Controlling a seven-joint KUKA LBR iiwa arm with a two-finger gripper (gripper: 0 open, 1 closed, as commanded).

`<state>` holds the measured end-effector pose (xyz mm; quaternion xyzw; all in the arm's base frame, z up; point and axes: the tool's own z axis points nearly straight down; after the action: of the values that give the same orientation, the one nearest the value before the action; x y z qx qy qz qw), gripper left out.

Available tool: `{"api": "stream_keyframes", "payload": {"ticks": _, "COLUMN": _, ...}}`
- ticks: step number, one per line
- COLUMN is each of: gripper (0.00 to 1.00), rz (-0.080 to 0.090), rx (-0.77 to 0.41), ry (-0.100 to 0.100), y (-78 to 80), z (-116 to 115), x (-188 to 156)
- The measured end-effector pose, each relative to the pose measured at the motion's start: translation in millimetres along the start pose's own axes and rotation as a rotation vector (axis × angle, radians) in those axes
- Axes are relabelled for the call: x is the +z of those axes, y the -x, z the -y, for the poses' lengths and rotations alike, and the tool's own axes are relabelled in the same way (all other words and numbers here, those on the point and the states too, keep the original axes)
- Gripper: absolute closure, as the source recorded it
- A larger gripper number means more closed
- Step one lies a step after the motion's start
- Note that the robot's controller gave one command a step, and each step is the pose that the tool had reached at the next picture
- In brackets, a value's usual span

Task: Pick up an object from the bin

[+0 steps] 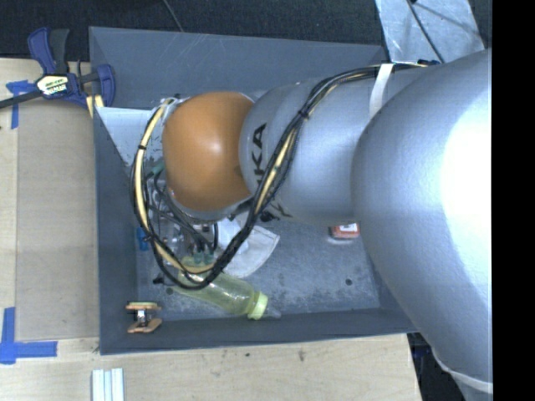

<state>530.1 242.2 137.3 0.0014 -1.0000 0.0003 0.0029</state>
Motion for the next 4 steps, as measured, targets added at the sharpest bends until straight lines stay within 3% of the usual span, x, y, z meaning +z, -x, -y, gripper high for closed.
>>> {"api": "stream_keyframes", "payload": {"ticks": 1, "gripper": 0.0, "rz": 0.008, "rx": 0.003, "ry": 0.002, "y": 2.3, "z": 0.9, "x": -4.8}}
{"api": "stream_keyframes", "payload": {"ticks": 2, "gripper": 0.0, "rz": 0.008, "rx": 0.068, "ry": 0.003, "y": 23.4, "z": 28.3, "x": -13.6}}
{"api": "stream_keyframes", "payload": {"ticks": 3, "gripper": 0.0, "rz": 0.008, "rx": 0.126, "ry": 0.001, "y": 11.3, "z": 45.4, "x": -25.1}}
{"api": "stream_keyframes", "payload": {"ticks": 4, "gripper": 0.0, "rz": 0.006, "rx": 0.186, "ry": 0.002, "y": 53.4, "z": 64.1, "x": -53.4}}
